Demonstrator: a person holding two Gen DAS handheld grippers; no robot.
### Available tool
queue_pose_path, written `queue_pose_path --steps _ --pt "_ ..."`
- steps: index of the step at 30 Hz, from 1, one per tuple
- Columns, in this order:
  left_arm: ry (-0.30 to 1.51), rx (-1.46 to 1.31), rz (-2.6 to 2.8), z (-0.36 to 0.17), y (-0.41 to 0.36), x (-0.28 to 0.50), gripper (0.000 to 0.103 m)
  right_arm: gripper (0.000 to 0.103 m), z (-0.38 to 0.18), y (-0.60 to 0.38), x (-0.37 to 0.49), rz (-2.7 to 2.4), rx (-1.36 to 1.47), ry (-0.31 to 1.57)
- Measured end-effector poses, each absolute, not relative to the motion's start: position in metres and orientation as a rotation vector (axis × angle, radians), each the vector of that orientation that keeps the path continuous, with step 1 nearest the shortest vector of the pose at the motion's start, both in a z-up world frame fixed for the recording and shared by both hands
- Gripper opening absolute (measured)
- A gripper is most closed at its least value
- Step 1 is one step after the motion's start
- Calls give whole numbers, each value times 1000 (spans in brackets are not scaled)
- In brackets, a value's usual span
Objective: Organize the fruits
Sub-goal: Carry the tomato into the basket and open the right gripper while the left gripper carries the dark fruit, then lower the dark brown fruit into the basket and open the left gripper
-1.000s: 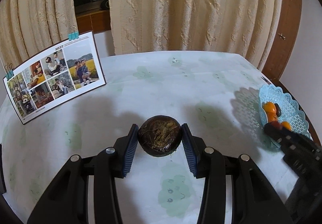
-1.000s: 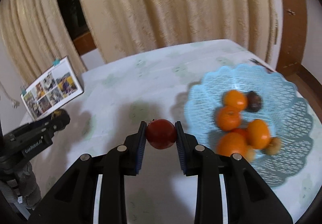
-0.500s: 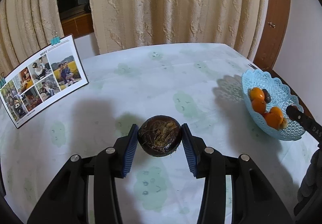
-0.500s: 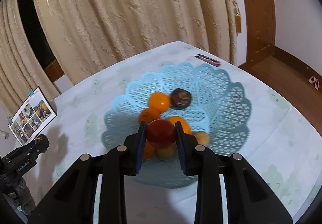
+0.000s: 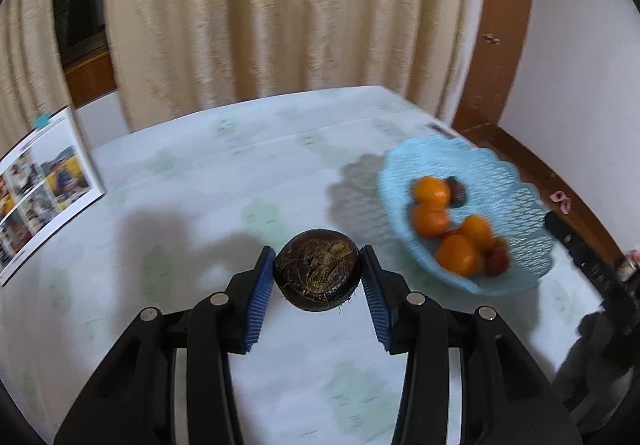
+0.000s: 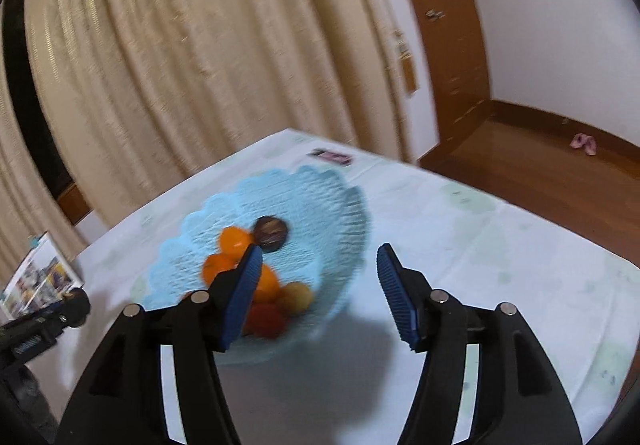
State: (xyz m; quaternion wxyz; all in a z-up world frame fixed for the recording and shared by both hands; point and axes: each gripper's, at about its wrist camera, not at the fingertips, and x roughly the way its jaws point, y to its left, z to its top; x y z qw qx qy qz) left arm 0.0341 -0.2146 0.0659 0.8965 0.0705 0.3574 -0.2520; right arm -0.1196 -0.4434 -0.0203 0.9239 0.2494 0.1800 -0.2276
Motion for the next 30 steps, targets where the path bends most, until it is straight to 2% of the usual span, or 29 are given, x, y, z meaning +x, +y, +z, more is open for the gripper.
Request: queue_pose_path --steps 15,17,18,19,20,22,23,25,30 --pt "741 164 -693 53 -304 40 45 68 -21 -437 -133 -523 473 280" --pt "729 167 -700 54 -307 39 54 71 -23 -440 -133 -522 490 283" --pt "714 166 -700 56 -307 38 67 73 -23 -441 -134 -521 496 282" --pt "699 166 -696 57 -306 38 72 74 -23 -442 -134 -522 502 281" --pt "688 170 -692 57 -305 37 72 75 -24 -442 -134 -522 505 282" --pt "674 190 -679 58 -304 36 73 87 -24 -443 -135 -519 510 280" --pt "665 201 -668 59 -302 35 74 89 -24 -443 -135 -517 511 277" --pt "644 216 -638 60 -298 34 84 94 -24 -443 -136 -513 515 274" --pt "605 234 -565 61 -285 29 91 97 -29 -443 -135 -473 542 313"
